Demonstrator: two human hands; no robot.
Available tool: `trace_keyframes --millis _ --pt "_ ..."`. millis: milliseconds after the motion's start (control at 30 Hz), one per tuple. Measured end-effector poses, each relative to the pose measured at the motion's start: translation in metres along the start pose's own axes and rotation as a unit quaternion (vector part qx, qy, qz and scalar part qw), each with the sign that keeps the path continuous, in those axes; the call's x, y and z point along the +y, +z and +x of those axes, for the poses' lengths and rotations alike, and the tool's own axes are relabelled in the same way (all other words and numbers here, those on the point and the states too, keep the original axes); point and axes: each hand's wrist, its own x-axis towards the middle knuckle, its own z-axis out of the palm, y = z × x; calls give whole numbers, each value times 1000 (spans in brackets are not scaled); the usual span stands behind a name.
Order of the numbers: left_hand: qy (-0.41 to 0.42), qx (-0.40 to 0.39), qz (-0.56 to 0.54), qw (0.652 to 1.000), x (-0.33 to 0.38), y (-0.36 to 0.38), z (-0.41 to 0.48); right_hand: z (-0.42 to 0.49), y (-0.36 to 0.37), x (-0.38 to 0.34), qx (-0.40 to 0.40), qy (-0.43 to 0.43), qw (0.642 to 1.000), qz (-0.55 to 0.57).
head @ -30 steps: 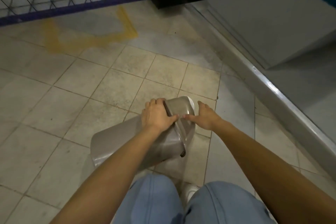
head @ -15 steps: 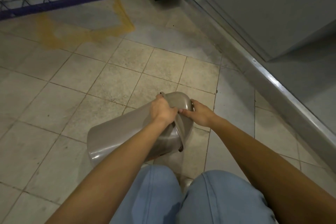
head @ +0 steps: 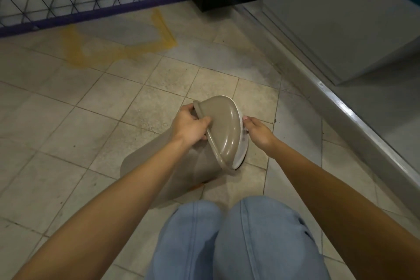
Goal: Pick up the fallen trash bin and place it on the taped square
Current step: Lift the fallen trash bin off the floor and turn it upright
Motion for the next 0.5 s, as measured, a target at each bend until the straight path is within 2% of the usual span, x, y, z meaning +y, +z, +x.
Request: trace_keyframes --millis 133,300,400,500 --pt "5 -13 -51 999 6 -24 3 4 0 -5 0 40 999 -22" --pt "12 -23 -103 994 7 -49 9 2 1 -6 -64 88 994 -14" --pt "16 -21 -138 990 6 -60 11 -1 8 -6 -99 114 988 20" --pt "14 -11 -159 987 2 -68 11 -3 13 -9 -96 113 987 59"
